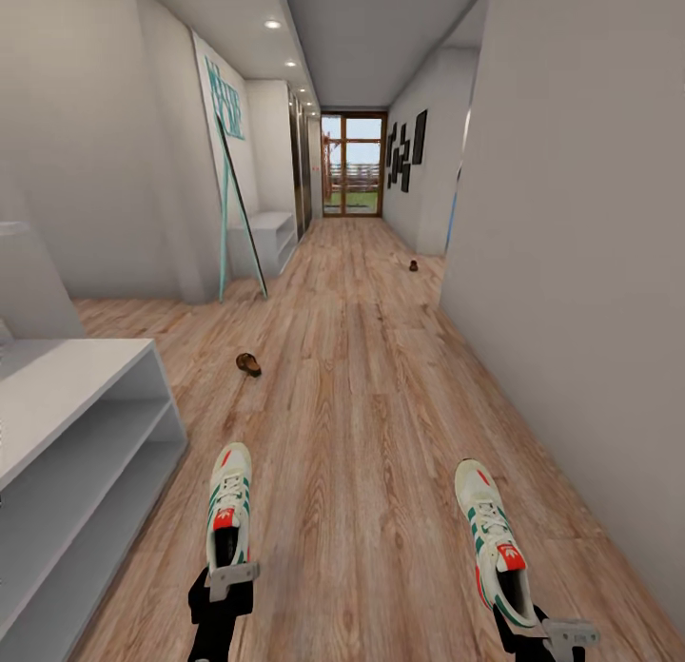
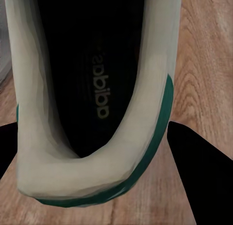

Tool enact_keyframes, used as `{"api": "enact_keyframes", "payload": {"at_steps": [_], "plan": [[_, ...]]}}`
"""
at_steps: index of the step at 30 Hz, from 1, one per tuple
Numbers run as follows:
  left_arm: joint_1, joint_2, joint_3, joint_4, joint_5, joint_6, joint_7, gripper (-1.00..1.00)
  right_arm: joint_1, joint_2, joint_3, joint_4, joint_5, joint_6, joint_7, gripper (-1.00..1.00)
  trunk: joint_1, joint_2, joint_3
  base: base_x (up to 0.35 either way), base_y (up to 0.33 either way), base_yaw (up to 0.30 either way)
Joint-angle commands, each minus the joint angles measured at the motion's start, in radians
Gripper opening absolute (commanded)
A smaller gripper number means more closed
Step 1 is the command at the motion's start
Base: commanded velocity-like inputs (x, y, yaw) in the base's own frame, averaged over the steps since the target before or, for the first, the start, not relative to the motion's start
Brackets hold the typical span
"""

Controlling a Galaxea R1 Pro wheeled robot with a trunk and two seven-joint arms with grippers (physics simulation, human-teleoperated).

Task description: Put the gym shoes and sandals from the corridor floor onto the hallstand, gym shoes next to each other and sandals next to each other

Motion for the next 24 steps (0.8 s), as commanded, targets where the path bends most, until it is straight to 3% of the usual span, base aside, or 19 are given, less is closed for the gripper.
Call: {"api": "enact_keyframes", "payload": {"at_steps": [1, 8, 24], "plan": [[-0.001, 0.001, -0.006, 0.0, 0.005, -0.003, 0.008, -1.0, -0.001, 0.001, -0.008, 0.0, 0.01, -0.004, 0.006, -1.0, 0.0, 0.0, -0.001, 0.0, 0.0, 0.133], [-0.001, 0.0, -0.007, -0.002, 0.004, -0.004, 0.009, -1.0, -0.001, 0.001, -0.008, 0.001, 0.01, -0.004, 0.006, -1.0, 0.0, 0.0, -0.001, 0.129, -0.081, 0.239], [-0.001, 0.001, -0.006, -0.002, 0.005, -0.003, 0.009, -1.0, -0.001, 0.002, -0.008, 0.001, 0.01, -0.004, 0.006, -1.0, 0.0, 0.0, -0.001, 0.257, -0.163, 0.277]]}}
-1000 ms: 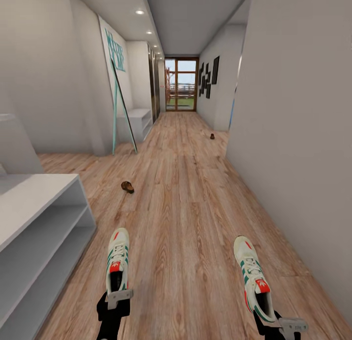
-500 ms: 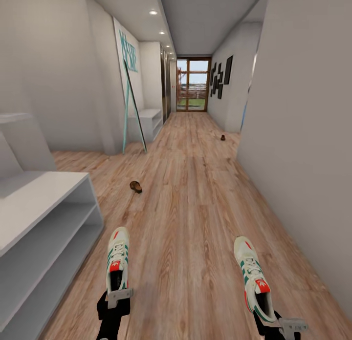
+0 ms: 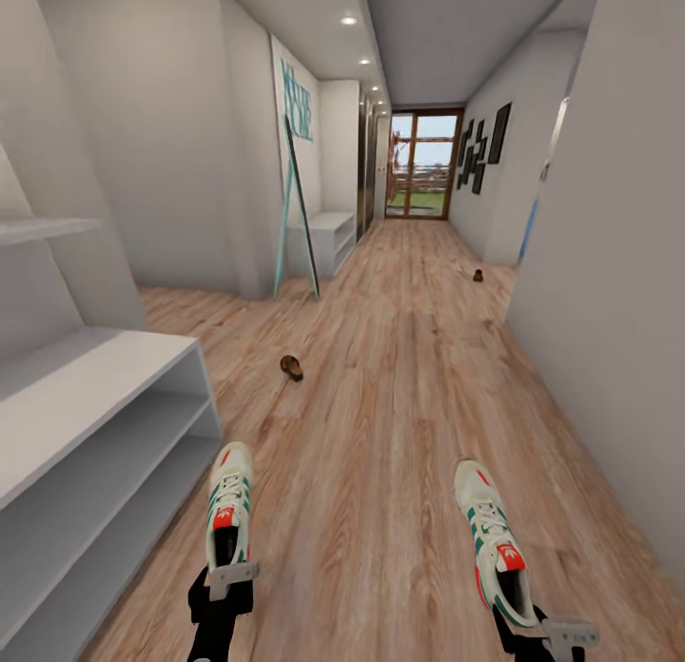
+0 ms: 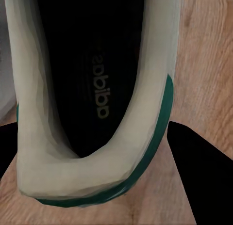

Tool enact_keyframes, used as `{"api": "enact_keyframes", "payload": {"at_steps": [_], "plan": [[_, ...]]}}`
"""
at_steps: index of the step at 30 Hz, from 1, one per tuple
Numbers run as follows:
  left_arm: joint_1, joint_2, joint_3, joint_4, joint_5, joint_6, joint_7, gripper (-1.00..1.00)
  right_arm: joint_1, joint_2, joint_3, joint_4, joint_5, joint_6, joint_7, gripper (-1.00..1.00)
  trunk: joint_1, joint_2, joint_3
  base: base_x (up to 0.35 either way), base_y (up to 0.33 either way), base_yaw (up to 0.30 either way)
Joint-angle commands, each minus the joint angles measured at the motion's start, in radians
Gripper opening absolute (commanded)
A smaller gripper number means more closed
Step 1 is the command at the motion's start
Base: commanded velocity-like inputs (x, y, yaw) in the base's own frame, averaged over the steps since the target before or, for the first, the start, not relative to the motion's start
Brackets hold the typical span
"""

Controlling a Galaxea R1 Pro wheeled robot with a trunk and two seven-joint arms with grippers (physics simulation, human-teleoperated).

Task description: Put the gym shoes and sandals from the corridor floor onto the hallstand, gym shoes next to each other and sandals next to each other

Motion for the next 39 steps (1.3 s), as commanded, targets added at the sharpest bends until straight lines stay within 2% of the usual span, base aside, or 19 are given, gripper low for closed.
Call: {"api": "enact_keyframes", "payload": {"at_steps": [1, 22, 39], "plan": [[-0.001, 0.001, -0.006, 0.001, 0.004, -0.003, 0.007, -1.0, -0.001, 0.001, -0.009, 0.001, 0.009, -0.004, 0.006, -1.0, 0.0, 0.0, -0.001, 0.278, -0.166, 0.278], [-0.001, 0.001, -0.006, 0.001, 0.004, -0.004, 0.007, -1.0, -0.001, 0.001, -0.009, 0.002, 0.009, -0.004, 0.006, -1.0, 0.0, 0.0, -0.014, 0.258, -0.178, 0.24], [-0.001, 0.001, -0.006, 0.001, 0.004, -0.003, 0.008, -1.0, -0.001, 0.001, -0.009, 0.0, 0.008, -0.004, 0.006, -1.0, 0.0, 0.0, -0.035, 0.101, -0.25, 0.146]]}}
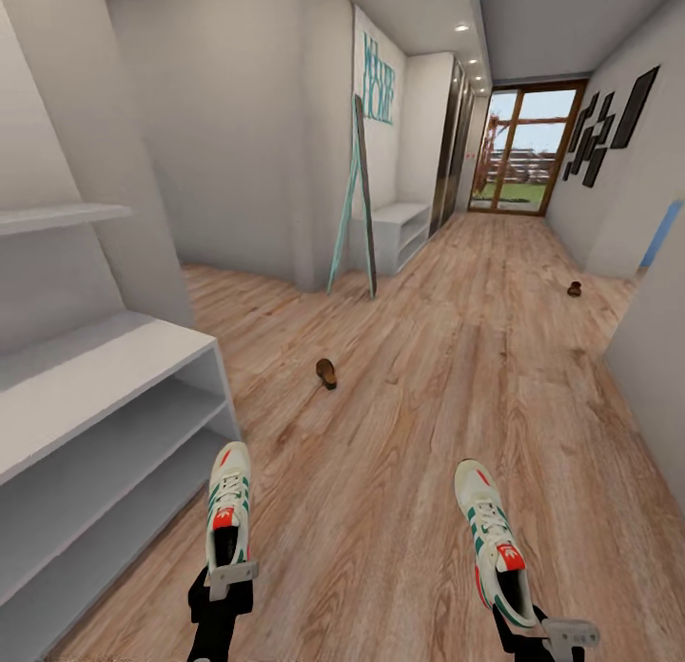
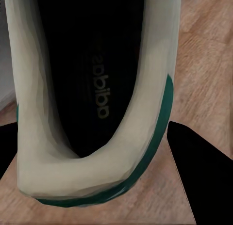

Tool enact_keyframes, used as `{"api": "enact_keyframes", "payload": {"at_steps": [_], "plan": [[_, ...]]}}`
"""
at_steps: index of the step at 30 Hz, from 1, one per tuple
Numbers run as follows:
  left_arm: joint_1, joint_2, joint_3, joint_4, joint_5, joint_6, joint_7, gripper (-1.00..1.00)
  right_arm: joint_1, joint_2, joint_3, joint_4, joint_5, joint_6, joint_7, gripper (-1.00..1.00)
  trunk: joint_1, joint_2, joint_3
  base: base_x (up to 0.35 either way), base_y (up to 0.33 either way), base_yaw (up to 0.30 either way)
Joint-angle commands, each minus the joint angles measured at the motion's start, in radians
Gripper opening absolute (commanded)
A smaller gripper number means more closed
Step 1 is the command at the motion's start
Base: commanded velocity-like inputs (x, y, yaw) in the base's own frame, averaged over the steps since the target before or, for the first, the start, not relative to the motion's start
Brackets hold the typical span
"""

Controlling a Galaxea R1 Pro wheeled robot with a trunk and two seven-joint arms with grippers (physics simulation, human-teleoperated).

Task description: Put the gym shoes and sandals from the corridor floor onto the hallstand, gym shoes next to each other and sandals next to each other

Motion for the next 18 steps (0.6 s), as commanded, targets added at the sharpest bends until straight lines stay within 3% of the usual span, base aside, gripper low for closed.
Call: {"api": "enact_keyframes", "payload": {"at_steps": [1, 18], "plan": [[-0.001, 0.001, -0.006, 0.0, 0.004, -0.003, 0.007, -1.0, -0.001, 0.001, -0.008, 0.001, 0.01, -0.004, 0.006, -1.0, 0.0, 0.0, -0.002, 0.004, -0.271, 0.142], [-0.001, 0.001, -0.006, 0.0, 0.004, -0.003, 0.008, -1.0, -0.001, 0.001, -0.008, 0.002, 0.01, -0.004, 0.006, -1.0, 0.0, 0.0, -0.023, 0.001, -0.273, 0.162]]}}
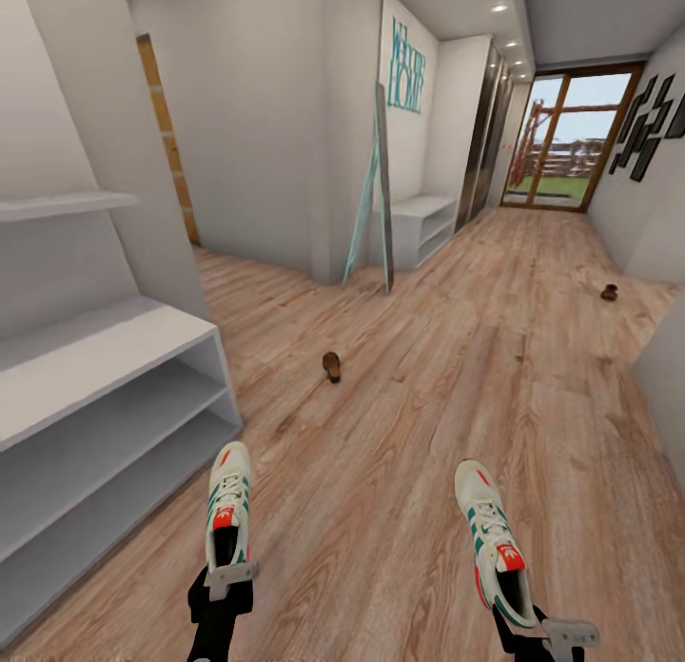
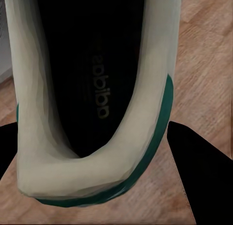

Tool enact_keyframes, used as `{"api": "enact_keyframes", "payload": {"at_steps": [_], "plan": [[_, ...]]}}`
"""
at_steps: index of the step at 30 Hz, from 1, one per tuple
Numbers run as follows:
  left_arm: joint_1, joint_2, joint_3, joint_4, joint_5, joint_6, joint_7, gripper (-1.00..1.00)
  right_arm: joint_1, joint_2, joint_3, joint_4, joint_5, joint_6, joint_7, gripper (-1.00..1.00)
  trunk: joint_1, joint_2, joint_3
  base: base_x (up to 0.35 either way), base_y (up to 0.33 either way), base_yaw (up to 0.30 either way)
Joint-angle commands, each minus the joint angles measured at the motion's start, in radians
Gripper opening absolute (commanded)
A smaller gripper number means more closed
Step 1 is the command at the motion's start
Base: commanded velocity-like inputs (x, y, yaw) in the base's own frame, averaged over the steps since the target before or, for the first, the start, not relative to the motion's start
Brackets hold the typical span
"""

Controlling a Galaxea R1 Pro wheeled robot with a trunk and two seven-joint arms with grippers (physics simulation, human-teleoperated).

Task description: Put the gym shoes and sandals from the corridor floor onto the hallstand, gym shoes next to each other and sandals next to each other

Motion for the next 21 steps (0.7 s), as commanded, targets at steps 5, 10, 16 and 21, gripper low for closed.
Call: {"api": "enact_keyframes", "payload": {"at_steps": [5, 10, 16, 21], "plan": [[-0.001, 0.001, -0.005, 0.0, 0.004, -0.003, 0.007, -1.0, -0.001, 0.001, -0.008, 0.001, 0.01, -0.004, 0.006, -1.0, 0.0, 0.0, -0.007, 0.063, -0.272, 0.176], [0.0, 0.002, -0.005, -0.001, 0.004, -0.006, 0.007, -1.0, -0.001, 0.001, -0.008, 0.001, 0.01, -0.004, 0.006, -1.0, 0.0, 0.0, -0.013, 0.177, -0.237, 0.176], [0.0, 0.002, -0.005, -0.001, 0.045, -0.007, 0.002, -1.0, -0.001, 0.001, -0.008, 0.001, 0.01, -0.004, 0.006, -1.0, 0.0, 0.0, -0.021, 0.232, -0.19, 0.176], [0.0, 0.002, -0.006, -0.001, 0.062, -0.008, -0.002, -1.0, -0.001, 0.001, -0.008, 0.001, 0.01, -0.004, 0.006, -1.0, 0.0, 0.0, -0.027, 0.211, -0.144, 0.176]]}}
